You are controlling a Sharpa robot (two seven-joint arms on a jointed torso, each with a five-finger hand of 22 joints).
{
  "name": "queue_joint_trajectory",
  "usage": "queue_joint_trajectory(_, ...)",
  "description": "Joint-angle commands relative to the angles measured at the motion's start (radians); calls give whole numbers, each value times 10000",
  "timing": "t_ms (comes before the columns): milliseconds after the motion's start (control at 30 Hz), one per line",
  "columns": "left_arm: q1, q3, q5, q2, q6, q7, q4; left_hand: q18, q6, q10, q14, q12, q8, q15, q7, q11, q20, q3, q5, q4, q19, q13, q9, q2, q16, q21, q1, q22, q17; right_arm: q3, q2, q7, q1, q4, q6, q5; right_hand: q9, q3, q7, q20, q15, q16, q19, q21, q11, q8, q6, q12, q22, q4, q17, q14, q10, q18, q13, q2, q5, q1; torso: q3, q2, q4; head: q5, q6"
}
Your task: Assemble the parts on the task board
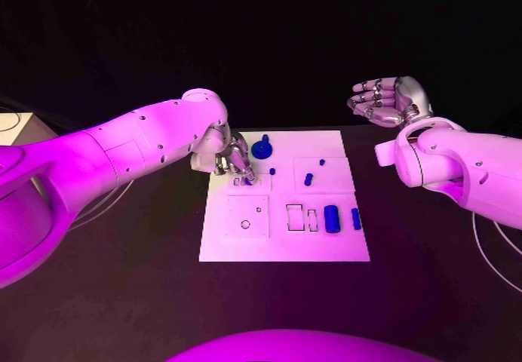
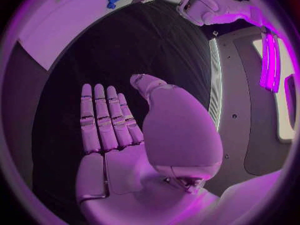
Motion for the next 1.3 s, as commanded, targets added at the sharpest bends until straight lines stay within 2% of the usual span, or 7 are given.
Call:
queue_joint_trajectory(33,-10,-21,-105,60,39,19,-31,-11,-37,102,909,91,-32,5,-58,0,46,2033,-46,-2053,34,71,-17,213,54,30,-144,-14,2188,5,-9,141,-2,22,79,-104,-8,-55,166,-3,-29,-54,-61,14,7,-32,-3,-67,-9,-22,-8,-72,-39,74,-9,93,32,12,7,-8,11,-14,0)
queue_joint_trajectory(200,-9,-25,-111,69,-127,16,-28,-3,-53,73,902,45,-33,4,-71,-2,53,1790,-145,-1902,13,3,-12,379,42,-9,-348,-51,2169,5,-12,138,-2,24,92,-105,-8,-55,166,-3,-29,-54,-61,14,7,-32,-3,-67,-9,-22,-8,-72,-39,74,-9,93,32,12,4,-4,15,-25,7)
queue_joint_trajectory(367,-10,-22,-209,54,-462,31,-5,-1,-84,37,893,6,-40,-3,-99,-14,51,1269,-437,-1503,14,-42,-13,687,22,-56,-643,-78,2139,5,-15,137,-2,25,103,-105,-13,-63,167,-2,-28,-53,-64,15,7,-35,0,-69,-15,-22,-22,-73,-39,74,-8,96,37,14,-5,-5,9,-25,23)
queue_joint_trajectory(500,-10,-8,-242,14,-583,36,27,4,-89,34,890,7,-43,-7,-105,-16,48,1165,-497,-1429,7,-38,-16,723,16,-74,-688,-99,2128,5,-21,137,-3,28,109,-105,-13,-63,167,-2,-28,-53,-64,15,7,-35,0,-69,-15,-22,-22,-73,-39,74,-8,96,37,14,-11,-4,5,-28,30)
queue_joint_trajectory(1100,-12,101,-287,-236,-692,38,352,26,-136,-110,848,-103,-96,-47,-164,-55,10,-297,-560,-664,-22,-178,-74,188,-73,-216,-1183,-243,1994,5,-37,135,-20,34,135,-106,-17,-71,170,0,-26,-54,-67,14,10,-40,-2,-73,-20,-20,-33,-77,-43,73,-9,96,38,14,-9,-12,23,-40,29)
queue_joint_trajectory(1200,-12,109,-275,-259,-671,39,404,31,-111,-119,847,-105,-118,-51,-171,-59,4,-619,-676,-474,-27,-178,-107,98,-77,-241,-1224,-267,1989,5,-35,135,-25,37,142,-106,-17,-71,170,0,-26,-54,-67,14,10,-40,-2,-73,-20,-20,-33,-77,-43,73,-9,96,38,14,-9,-6,16,-45,29)
queue_joint_trajectory(1300,-13,112,-263,-277,-639,39,442,30,-84,-133,845,-109,-161,-51,-173,-60,3,-974,-1214,-220,-19,-180,-162,30,-81,-258,-1202,-271,1985,5,-36,136,-30,43,149,-106,-17,-71,170,0,-26,-54,-67,14,10,-40,-2,-73,-20,-20,-33,-77,-43,73,-9,96,38,14,-9,-5,15,-46,28)
